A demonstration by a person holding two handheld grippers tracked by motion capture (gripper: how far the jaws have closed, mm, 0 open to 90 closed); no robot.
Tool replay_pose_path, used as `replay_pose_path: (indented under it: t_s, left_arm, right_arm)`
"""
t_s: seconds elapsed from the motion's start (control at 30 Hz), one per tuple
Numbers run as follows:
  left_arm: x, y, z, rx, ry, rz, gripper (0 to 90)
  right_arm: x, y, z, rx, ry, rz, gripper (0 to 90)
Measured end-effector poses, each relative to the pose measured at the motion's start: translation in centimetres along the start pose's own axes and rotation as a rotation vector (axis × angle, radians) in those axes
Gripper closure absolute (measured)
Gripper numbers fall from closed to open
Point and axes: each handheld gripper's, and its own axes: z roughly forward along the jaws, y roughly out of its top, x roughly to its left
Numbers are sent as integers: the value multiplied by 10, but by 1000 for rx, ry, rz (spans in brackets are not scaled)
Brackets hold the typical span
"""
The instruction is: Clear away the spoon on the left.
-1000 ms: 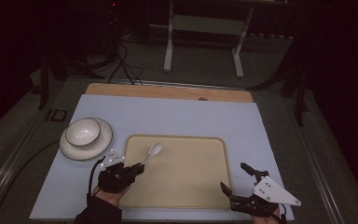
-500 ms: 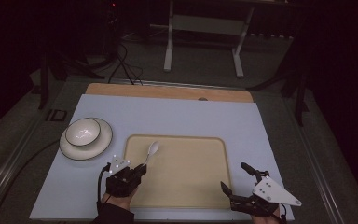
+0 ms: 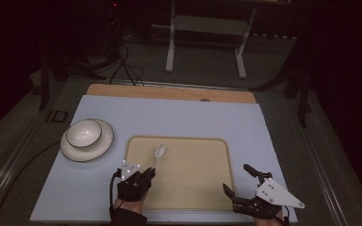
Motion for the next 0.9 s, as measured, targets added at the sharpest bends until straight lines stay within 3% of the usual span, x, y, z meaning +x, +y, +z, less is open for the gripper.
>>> replay_pose_path:
  t_s: [0.1, 0.13, 0.23, 0.3, 0.47, 0.9]
  left_arm:
    - [0, -2, 1, -6, 7, -8, 857]
    - [0, -8, 4, -23, 37, -4, 856]
    - [-2, -11, 3, -38, 61, 16, 856]
    - [1, -14, 4, -38, 57, -21, 856]
    - [5, -21, 5, -38, 80, -56, 856]
    - [3, -30, 14, -10, 122, -16, 851]
  right_arm:
    - [0, 0, 0, 0, 5, 1, 136]
    - [0, 0, 1, 1, 10, 0, 136]
    - [0, 0, 1, 0, 13, -2, 136]
    - [1, 0, 1, 2, 14, -5, 135]
    - [1, 0, 1, 1, 17, -8, 136]
    - [1, 0, 2, 3, 27, -7, 136]
